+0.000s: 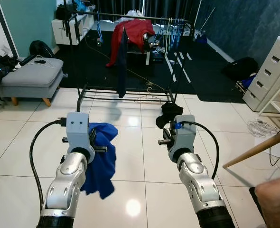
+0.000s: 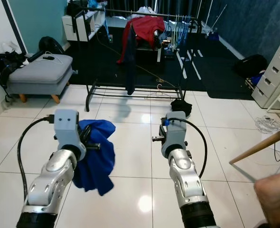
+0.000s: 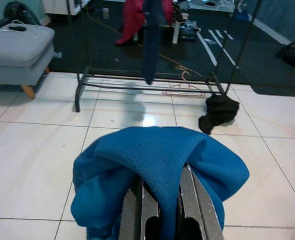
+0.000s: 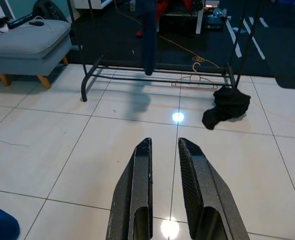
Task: Hang hanger
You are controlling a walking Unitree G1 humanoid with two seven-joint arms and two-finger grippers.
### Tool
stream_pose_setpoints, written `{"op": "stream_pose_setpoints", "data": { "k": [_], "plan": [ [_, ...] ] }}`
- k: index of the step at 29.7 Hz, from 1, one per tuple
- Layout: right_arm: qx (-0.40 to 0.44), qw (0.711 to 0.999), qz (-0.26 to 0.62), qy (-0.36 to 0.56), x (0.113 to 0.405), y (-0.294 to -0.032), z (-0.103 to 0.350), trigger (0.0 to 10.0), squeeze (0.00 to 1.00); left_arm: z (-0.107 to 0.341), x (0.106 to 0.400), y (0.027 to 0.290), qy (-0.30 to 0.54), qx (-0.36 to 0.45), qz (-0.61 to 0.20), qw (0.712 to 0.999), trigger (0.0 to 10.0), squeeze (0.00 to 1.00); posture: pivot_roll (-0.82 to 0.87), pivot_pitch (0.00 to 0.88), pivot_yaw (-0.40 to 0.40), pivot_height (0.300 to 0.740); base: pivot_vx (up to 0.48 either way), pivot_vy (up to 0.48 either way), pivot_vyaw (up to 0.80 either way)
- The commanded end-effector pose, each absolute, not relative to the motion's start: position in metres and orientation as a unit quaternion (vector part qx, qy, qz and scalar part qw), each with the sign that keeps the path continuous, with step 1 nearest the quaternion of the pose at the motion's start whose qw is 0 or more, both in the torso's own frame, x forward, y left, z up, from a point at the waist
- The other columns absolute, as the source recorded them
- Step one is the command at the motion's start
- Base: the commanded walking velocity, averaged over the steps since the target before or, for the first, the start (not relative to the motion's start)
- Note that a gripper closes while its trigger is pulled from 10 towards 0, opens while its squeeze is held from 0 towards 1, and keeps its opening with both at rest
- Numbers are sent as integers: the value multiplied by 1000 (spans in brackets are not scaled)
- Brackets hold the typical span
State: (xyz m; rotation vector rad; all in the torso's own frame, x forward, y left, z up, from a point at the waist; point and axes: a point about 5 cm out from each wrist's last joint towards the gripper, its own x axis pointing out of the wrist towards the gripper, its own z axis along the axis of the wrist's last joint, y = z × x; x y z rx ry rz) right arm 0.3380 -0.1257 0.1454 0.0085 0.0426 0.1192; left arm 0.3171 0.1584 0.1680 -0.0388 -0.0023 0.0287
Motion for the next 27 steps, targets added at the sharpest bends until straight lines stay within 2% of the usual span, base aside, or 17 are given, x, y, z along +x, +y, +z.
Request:
{"op": "stream_pose_setpoints", "data": {
  "k": [1,5,6,8,13,19,25,27],
  "plan": [
    [1,998,57,15,340,-127,145,10000,0,171,319,156,-8,-19,14,1000,10000,0,35,81,-62,740,0,0,0],
    [9,999,52,11,340,-129,149,10000,0,172,318,156,-14,-19,14,1000,10000,0,35,63,-59,740,0,0,0],
    [10,999,52,9,341,-129,150,10000,0,174,319,156,-17,-20,12,1000,10000,0,34,96,-61,740,0,0,0],
    [10,998,53,9,342,-128,150,10000,0,174,320,157,-16,-18,11,1000,10000,0,35,101,-61,740,0,0,0],
    [10,998,57,11,339,-126,147,10000,0,173,317,160,-15,-22,14,1000,10000,0,40,69,-56,740,311,0,0],
    [13,998,56,12,339,-126,147,10000,0,174,318,161,-14,-24,14,1000,10000,0,39,97,-56,740,349,0,0],
    [13,998,56,9,340,-126,147,10000,0,175,318,160,-17,-25,11,999,10000,0,39,56,-50,740,360,0,0],
    [12,998,57,7,341,-126,148,10000,0,177,320,160,-20,-25,8,999,10000,0,36,99,-49,740,371,0,0]
  ]
}}
